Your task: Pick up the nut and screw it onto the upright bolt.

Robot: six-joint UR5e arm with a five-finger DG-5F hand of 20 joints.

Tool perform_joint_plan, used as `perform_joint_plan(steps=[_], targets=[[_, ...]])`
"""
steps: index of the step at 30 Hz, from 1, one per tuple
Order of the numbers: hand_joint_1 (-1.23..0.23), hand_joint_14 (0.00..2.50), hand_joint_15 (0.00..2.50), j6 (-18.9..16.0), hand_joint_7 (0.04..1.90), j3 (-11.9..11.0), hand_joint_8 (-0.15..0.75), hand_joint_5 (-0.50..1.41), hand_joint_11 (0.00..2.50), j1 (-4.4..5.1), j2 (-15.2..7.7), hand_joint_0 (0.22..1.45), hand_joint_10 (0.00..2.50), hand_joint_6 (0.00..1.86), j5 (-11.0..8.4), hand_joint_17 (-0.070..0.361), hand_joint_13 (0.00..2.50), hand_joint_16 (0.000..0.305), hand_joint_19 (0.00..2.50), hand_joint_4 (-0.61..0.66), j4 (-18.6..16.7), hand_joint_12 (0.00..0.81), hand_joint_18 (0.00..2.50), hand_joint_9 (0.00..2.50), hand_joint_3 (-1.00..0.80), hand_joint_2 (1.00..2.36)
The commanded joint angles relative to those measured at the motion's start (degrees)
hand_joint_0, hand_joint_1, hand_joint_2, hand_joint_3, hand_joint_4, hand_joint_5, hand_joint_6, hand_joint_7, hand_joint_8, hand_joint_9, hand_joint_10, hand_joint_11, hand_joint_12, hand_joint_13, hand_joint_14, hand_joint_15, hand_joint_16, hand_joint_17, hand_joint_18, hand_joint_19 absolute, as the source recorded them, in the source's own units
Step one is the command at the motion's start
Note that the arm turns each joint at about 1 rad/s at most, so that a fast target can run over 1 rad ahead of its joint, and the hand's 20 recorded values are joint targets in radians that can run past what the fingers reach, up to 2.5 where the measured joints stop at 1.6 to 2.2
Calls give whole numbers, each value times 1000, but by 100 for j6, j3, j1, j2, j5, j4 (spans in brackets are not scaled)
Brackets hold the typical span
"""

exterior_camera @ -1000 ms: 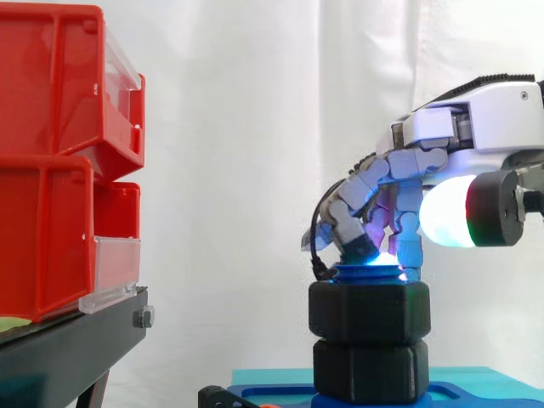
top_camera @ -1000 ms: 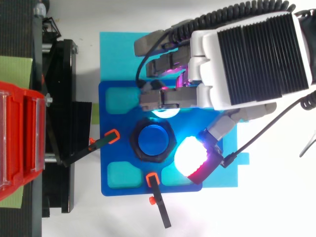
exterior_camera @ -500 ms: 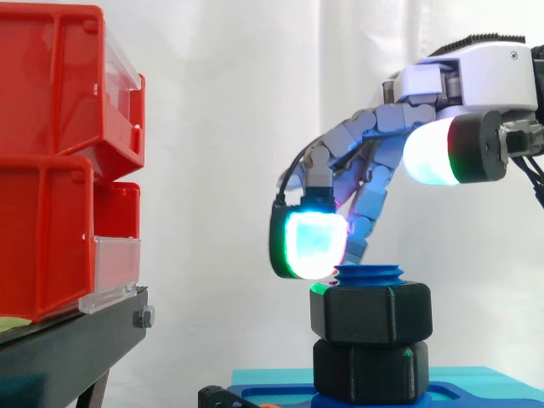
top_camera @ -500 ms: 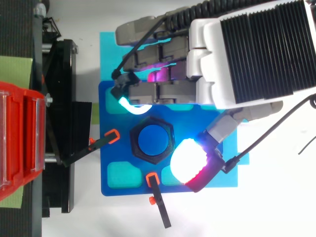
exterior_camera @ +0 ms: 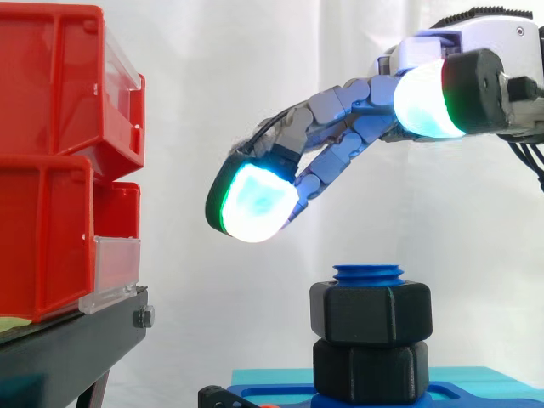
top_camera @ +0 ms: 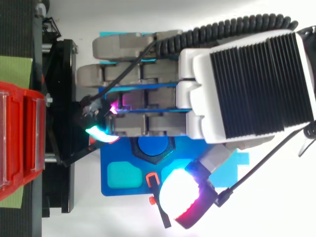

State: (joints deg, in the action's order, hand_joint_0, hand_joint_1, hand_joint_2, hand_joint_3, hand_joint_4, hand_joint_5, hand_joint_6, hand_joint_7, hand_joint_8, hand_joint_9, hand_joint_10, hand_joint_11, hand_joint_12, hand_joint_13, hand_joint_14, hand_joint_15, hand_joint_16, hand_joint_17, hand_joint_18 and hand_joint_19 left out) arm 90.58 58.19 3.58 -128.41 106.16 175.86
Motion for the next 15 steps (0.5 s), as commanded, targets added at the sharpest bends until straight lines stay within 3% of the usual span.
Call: perform_joint_plan(steps=[1,6,15], targets=[[57,0,0,-23,655,105,180,-128,0,73,0,478,0,502,-34,95,0,42,0,133,-78,340,0,239,-500,1000],[73,0,0,-190,670,368,169,-133,0,99,0,479,0,502,-43,98,0,44,0,115,-368,347,0,120,-500,1000],[66,0,0,-225,857,395,185,-91,0,90,0,482,0,503,-43,99,0,44,0,150,-342,345,0,155,-500,1000]])
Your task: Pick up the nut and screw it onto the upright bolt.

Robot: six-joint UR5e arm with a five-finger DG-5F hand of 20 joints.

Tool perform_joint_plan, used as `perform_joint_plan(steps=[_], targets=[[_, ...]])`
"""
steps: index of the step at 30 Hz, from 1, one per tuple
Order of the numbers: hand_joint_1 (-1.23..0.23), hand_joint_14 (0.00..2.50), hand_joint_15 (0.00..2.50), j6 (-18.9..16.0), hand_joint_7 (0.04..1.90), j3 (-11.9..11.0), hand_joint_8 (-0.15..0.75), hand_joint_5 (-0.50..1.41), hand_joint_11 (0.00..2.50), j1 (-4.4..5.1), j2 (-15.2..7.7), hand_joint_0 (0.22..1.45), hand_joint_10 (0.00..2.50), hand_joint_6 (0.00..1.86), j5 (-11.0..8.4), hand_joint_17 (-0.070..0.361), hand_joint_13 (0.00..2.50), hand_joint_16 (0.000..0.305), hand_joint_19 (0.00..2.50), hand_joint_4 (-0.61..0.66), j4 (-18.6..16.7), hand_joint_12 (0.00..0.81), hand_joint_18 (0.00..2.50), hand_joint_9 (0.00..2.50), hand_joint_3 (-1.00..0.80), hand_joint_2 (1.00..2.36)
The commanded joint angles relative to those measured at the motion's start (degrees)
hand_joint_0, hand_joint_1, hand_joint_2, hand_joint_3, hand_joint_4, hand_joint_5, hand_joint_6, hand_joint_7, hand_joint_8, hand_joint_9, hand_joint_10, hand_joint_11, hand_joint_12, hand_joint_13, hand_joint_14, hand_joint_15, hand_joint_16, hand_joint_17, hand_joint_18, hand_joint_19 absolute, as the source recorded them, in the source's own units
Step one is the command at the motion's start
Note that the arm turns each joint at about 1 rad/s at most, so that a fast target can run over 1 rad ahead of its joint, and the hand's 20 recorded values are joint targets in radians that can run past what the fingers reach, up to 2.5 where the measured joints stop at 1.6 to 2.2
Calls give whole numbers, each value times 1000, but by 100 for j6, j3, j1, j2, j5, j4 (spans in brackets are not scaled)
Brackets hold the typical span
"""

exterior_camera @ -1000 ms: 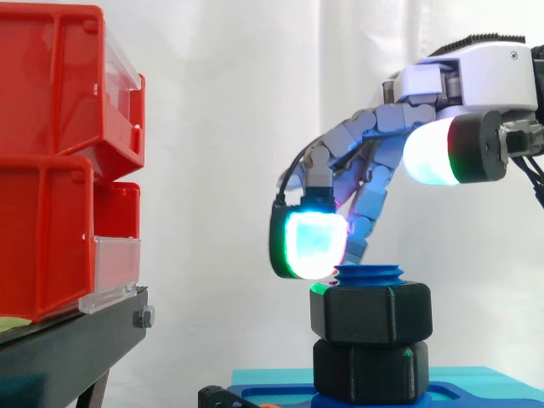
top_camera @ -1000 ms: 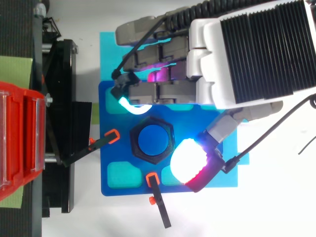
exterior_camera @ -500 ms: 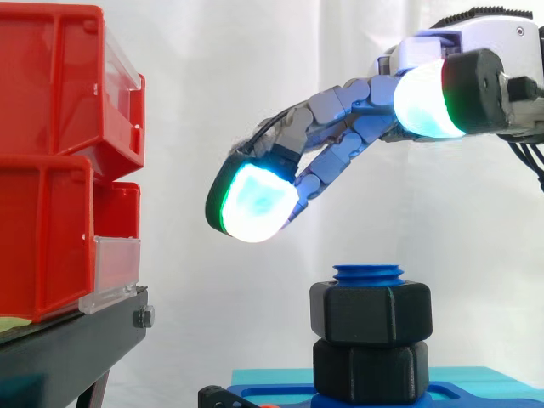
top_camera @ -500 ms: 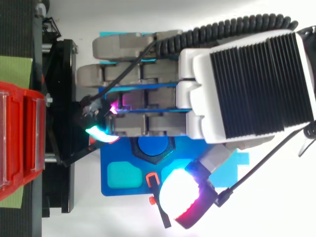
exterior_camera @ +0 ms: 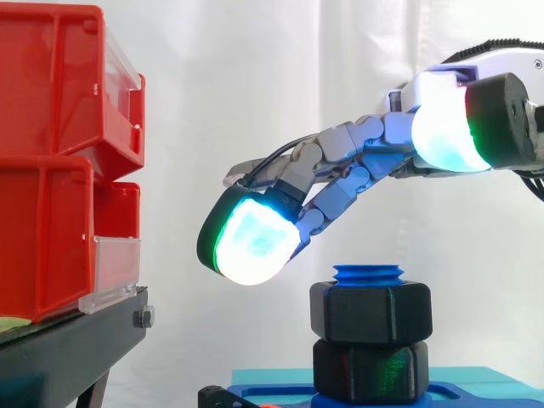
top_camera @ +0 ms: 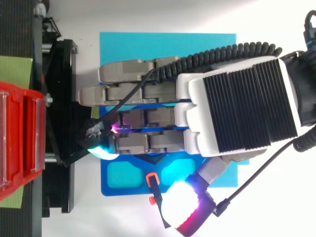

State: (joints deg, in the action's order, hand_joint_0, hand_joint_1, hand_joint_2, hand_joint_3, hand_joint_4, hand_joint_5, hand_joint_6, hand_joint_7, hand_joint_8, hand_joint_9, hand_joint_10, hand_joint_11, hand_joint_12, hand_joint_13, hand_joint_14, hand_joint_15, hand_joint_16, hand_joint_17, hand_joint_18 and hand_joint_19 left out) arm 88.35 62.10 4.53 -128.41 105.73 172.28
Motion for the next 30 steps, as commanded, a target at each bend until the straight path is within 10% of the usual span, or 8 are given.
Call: perform_joint_plan(steps=[1,30], targets=[[62,0,0,-2,869,4,185,-91,0,-14,0,484,0,503,0,98,0,44,0,155,34,344,0,162,-500,1000],[-150,0,0,209,1480,13,237,40,0,-304,0,531,0,501,290,36,403,16,0,150,254,198,18,674,-500,1000]])
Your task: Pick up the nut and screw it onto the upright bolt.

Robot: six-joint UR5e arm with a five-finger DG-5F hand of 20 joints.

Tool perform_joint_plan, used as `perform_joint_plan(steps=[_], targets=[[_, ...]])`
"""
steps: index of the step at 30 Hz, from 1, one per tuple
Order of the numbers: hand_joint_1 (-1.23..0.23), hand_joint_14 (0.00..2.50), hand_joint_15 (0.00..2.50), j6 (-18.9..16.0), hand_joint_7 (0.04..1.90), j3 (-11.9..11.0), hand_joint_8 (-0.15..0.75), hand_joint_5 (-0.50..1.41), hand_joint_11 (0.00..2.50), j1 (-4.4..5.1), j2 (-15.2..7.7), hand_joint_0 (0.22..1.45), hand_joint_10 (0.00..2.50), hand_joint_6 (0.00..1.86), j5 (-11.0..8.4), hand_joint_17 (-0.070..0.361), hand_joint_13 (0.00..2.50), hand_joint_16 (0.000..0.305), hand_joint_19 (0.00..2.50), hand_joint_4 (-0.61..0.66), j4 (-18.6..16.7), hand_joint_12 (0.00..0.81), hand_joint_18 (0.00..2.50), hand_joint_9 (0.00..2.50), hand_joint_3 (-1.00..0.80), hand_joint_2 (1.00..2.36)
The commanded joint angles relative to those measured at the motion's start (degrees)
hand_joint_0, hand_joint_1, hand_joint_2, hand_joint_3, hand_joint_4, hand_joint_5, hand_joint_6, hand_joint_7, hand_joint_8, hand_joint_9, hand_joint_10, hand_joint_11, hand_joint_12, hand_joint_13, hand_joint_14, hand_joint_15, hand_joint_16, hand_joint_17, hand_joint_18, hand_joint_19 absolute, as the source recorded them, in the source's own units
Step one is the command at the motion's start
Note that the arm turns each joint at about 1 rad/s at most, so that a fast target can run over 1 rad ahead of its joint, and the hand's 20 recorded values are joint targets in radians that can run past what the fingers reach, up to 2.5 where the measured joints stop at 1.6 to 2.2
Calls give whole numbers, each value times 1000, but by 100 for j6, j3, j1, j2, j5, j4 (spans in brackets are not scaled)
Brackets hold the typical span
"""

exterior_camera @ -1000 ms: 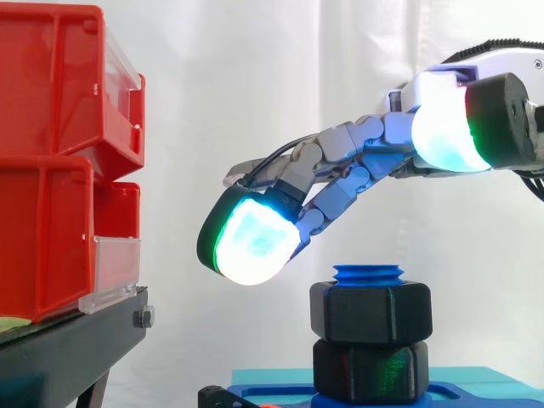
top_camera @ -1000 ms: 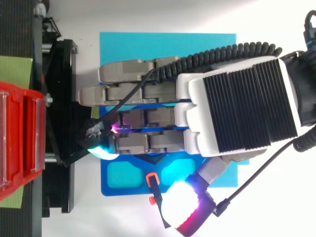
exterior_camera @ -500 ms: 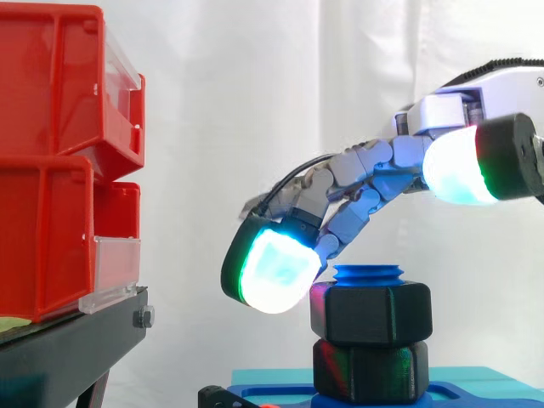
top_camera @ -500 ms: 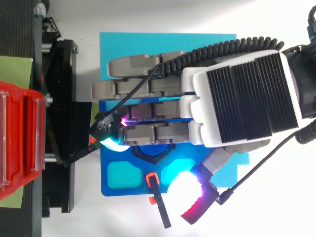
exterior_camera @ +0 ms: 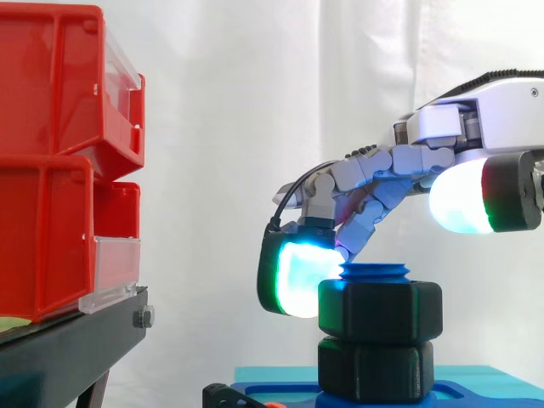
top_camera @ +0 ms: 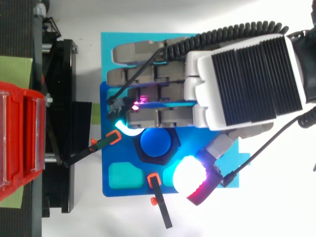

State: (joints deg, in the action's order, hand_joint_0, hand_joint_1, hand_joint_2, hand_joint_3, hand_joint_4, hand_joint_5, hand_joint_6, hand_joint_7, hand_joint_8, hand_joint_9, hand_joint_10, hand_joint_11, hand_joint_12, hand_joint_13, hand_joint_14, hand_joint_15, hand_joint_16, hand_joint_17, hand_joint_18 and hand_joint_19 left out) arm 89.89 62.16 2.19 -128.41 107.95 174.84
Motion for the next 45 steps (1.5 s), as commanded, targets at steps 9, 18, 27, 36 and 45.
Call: perform_joint_plan(steps=[9,18,27,36,45], targets=[[-177,0,0,82,1384,-3,225,65,0,-175,0,536,0,586,183,17,668,7,0,77,15,135,271,1054,-500,1000],[-179,0,0,82,1340,-3,225,72,0,-228,0,534,0,601,209,5,817,2,0,74,50,97,447,1281,-500,1000],[-115,0,0,82,986,-170,263,-60,0,-237,0,513,0,504,218,34,609,15,0,265,138,201,220,1011,-500,1000],[-66,0,0,108,648,-372,231,-138,0,-158,0,495,0,502,201,56,427,25,0,194,296,265,30,711,-500,1000],[25,0,0,73,613,-213,199,-172,0,0,0,480,0,501,86,88,72,39,0,133,-38,333,0,341,-500,1000]])
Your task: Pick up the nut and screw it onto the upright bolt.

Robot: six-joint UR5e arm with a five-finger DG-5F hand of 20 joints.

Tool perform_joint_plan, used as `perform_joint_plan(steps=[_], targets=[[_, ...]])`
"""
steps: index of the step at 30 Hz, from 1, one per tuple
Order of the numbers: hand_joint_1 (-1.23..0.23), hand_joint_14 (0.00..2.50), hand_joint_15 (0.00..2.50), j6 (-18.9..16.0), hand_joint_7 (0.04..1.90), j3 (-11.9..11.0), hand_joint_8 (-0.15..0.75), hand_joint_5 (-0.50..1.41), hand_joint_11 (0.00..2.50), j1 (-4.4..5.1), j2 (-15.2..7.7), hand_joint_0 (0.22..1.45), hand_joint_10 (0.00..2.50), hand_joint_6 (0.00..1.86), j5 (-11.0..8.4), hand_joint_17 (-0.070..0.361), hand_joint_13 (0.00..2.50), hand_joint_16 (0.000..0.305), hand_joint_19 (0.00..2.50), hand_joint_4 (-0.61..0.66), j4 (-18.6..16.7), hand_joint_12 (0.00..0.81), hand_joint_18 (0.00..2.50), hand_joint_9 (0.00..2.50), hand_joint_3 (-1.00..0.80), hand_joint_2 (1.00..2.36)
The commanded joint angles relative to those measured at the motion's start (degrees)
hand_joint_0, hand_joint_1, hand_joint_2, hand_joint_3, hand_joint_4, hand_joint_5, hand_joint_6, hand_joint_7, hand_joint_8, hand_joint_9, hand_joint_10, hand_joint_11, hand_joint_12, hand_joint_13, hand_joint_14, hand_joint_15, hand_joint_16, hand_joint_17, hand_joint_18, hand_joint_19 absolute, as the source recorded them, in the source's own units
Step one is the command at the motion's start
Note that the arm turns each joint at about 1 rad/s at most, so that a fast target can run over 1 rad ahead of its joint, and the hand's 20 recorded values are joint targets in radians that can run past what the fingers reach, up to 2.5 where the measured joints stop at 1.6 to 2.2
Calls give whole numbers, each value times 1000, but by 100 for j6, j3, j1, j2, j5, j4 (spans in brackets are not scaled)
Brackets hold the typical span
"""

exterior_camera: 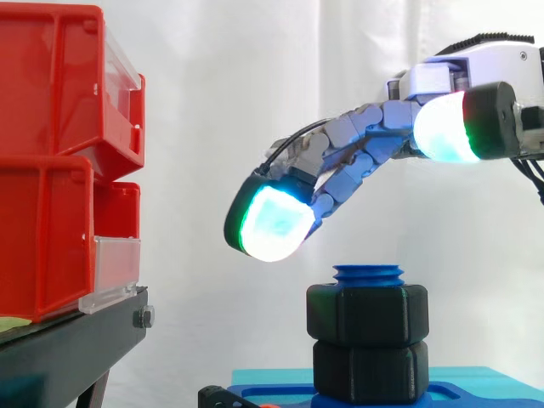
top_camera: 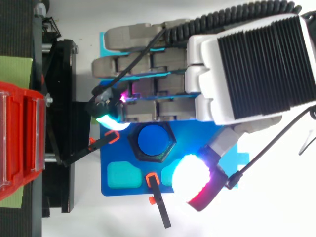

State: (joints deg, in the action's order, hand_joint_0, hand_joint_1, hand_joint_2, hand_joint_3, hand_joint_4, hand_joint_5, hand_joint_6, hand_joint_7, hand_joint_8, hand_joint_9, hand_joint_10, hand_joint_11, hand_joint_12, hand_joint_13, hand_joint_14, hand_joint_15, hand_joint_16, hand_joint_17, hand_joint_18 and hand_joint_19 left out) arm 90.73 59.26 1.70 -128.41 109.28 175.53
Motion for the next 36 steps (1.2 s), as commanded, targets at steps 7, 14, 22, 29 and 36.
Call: perform_joint_plan(steps=[7,14,22,29,36], targets=[[74,0,0,-152,638,340,193,-174,0,182,0,477,0,501,-161,95,0,42,0,125,-519,344,0,199,-500,1000],[81,0,0,-152,758,340,203,-142,0,252,0,480,0,502,-284,96,0,43,0,143,-502,347,0,197,-500,1000],[69,0,0,-152,839,340,211,-122,0,261,-132,485,0,503,-276,96,0,43,0,152,-388,347,0,225,-500,1000],[31,0,0,-371,975,340,220,-91,0,190,-238,489,0,504,-197,94,39,42,0,193,-511,345,0,277,-500,1000],[19,0,0,-371,1090,340,230,-76,0,164,-238,491,0,504,-170,92,67,41,0,213,-493,340,0,311,-500,1000]])
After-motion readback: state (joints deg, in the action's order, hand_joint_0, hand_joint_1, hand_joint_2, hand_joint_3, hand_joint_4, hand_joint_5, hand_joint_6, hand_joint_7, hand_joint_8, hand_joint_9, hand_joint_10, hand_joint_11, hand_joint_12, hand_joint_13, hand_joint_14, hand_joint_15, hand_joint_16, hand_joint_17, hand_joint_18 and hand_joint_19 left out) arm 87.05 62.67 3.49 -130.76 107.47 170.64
